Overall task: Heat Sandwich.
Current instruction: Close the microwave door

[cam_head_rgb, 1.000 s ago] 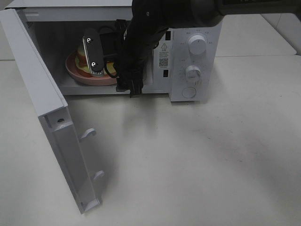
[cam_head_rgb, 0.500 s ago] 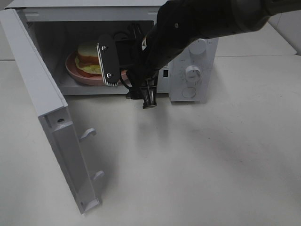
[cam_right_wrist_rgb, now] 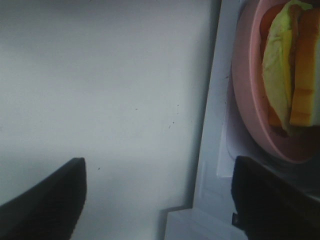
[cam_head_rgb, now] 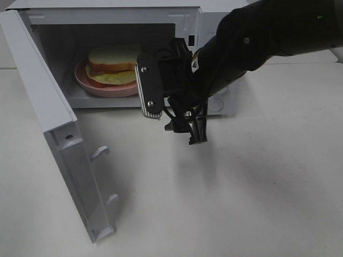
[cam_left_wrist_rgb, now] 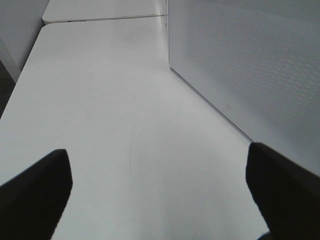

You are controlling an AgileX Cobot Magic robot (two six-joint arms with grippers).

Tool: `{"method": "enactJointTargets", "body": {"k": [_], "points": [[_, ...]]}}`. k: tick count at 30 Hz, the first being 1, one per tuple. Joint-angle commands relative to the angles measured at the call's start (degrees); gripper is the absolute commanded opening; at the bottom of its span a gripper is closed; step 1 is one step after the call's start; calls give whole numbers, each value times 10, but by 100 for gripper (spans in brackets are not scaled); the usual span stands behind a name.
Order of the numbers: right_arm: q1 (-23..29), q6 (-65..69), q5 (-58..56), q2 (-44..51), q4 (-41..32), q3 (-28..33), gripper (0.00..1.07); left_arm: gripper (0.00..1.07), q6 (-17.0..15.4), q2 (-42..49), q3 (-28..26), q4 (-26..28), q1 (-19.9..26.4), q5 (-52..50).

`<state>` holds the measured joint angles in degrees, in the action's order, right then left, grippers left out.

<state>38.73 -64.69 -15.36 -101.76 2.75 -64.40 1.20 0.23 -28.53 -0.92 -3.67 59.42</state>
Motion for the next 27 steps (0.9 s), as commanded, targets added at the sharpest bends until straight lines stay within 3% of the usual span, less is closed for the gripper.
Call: {"method": "enactJointTargets", "body": {"k": [1, 27], "points": [[0, 9, 4, 31, -2, 29, 76, 89, 1, 15, 2, 3, 1, -5], [0, 229, -15, 239, -4, 226, 76, 89, 1, 15, 2, 3, 1, -5]]}}
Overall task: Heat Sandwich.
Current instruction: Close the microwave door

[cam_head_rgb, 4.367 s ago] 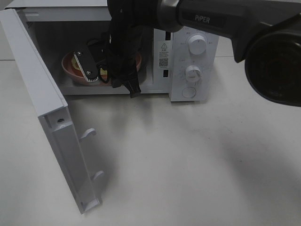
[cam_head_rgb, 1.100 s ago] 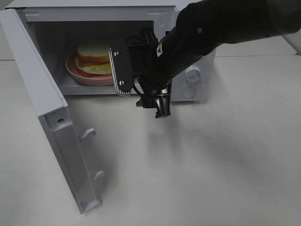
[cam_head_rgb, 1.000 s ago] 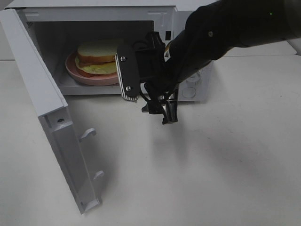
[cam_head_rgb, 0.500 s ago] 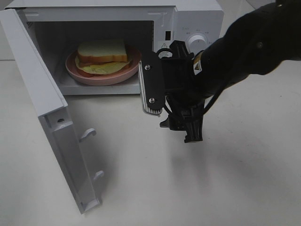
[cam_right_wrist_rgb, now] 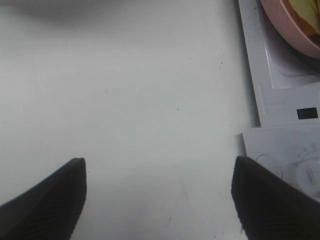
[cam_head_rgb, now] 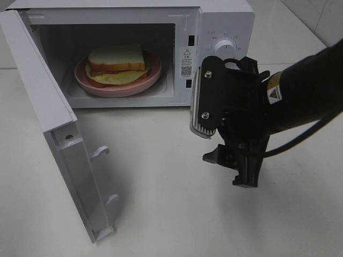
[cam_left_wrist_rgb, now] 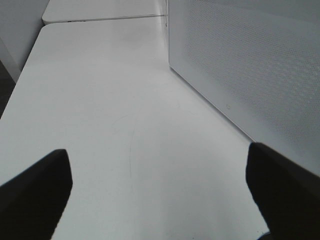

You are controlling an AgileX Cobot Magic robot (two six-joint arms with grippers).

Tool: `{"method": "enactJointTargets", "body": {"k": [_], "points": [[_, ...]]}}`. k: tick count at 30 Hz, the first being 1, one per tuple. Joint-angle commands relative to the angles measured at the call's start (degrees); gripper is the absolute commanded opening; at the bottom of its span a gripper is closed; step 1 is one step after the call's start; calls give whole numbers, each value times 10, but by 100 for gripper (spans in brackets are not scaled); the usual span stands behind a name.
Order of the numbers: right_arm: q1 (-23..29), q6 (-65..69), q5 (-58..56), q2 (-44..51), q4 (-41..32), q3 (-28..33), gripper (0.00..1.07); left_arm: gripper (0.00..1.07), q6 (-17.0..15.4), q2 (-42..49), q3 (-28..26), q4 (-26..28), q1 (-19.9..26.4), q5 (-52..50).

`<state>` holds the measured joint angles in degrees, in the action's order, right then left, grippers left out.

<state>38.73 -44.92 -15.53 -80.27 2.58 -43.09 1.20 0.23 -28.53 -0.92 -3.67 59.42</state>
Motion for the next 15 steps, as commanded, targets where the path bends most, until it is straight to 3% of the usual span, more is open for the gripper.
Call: {"method": "enactJointTargets", "body": {"k": [1, 15], "points": [[0, 41, -18, 34, -2, 18, 76, 89, 1, 15, 2, 3, 1, -5], [0, 198, -157, 160, -2, 41, 76, 89, 1, 15, 2, 3, 1, -5]]}}
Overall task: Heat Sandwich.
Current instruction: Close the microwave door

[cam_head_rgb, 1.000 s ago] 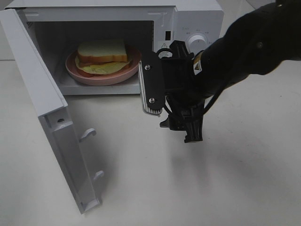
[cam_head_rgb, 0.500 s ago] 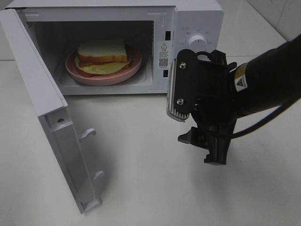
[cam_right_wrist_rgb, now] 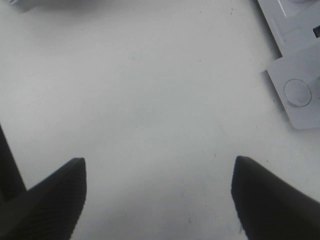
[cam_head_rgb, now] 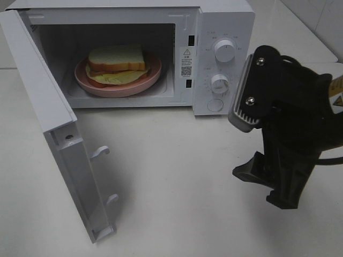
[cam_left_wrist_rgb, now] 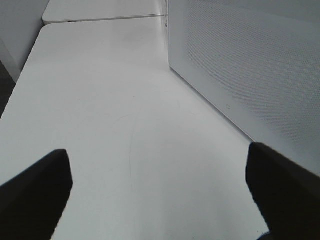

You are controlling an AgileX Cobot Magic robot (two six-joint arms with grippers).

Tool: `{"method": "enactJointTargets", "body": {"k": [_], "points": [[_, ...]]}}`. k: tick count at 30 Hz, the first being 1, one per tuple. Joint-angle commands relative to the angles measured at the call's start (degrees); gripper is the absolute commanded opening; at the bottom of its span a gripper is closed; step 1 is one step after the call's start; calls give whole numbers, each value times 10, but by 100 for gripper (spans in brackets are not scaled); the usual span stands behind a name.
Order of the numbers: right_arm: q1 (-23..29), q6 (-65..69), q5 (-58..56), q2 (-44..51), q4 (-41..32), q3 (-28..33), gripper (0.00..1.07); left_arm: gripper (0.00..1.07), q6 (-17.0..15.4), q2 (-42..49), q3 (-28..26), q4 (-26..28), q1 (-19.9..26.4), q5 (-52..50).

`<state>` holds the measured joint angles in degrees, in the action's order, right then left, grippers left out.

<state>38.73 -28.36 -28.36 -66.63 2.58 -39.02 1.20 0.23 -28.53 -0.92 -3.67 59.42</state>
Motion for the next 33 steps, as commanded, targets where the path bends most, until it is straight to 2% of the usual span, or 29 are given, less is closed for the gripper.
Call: {"method": "enactJointTargets", "body": {"k": [1, 16, 33], "points": [[0, 42, -37, 32, -2, 1, 76, 89, 1, 15, 2, 3, 1, -5], [0, 211, -206, 171, -3, 1, 76, 89, 1, 15, 2, 3, 1, -5], [0, 256, -377, 297, -3, 1, 76, 89, 1, 15, 2, 3, 1, -5]]}}
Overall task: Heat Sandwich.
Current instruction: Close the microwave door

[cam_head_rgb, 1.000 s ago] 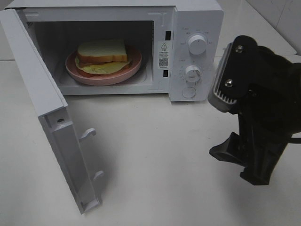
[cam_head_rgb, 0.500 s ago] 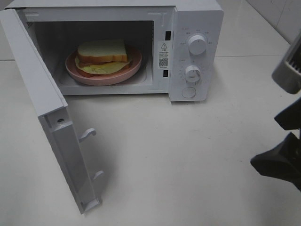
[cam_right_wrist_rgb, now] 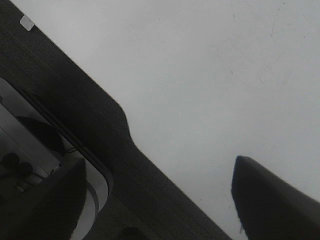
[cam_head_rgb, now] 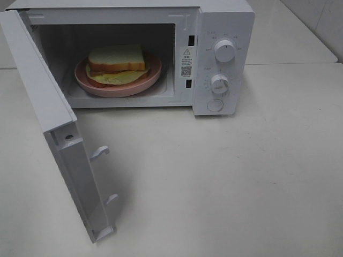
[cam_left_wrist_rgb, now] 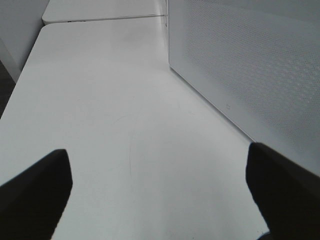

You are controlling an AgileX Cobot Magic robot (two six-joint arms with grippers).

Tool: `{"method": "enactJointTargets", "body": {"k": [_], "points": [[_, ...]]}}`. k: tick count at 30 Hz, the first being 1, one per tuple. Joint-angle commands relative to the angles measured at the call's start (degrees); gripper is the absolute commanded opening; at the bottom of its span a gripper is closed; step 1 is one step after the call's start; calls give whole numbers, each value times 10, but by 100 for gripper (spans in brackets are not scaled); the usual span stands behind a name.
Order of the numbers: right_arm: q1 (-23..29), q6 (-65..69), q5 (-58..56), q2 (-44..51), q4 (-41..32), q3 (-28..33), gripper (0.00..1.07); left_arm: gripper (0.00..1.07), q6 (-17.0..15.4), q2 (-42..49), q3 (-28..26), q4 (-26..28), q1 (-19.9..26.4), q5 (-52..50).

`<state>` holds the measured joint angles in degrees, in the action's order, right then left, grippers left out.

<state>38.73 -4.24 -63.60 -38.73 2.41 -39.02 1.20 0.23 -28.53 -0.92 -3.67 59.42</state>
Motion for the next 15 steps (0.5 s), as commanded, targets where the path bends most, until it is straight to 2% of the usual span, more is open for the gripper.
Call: {"method": "enactJointTargets", "body": {"k": [1, 8, 15], "points": [[0, 14, -25, 18, -1, 1, 76, 89, 1, 15, 2, 3, 1, -5], [-2, 36, -52, 93, 0, 1, 76, 89, 1, 15, 2, 3, 1, -5], [-68, 48, -53, 172, 0, 1, 76, 89, 1, 15, 2, 3, 1, -5]]}}
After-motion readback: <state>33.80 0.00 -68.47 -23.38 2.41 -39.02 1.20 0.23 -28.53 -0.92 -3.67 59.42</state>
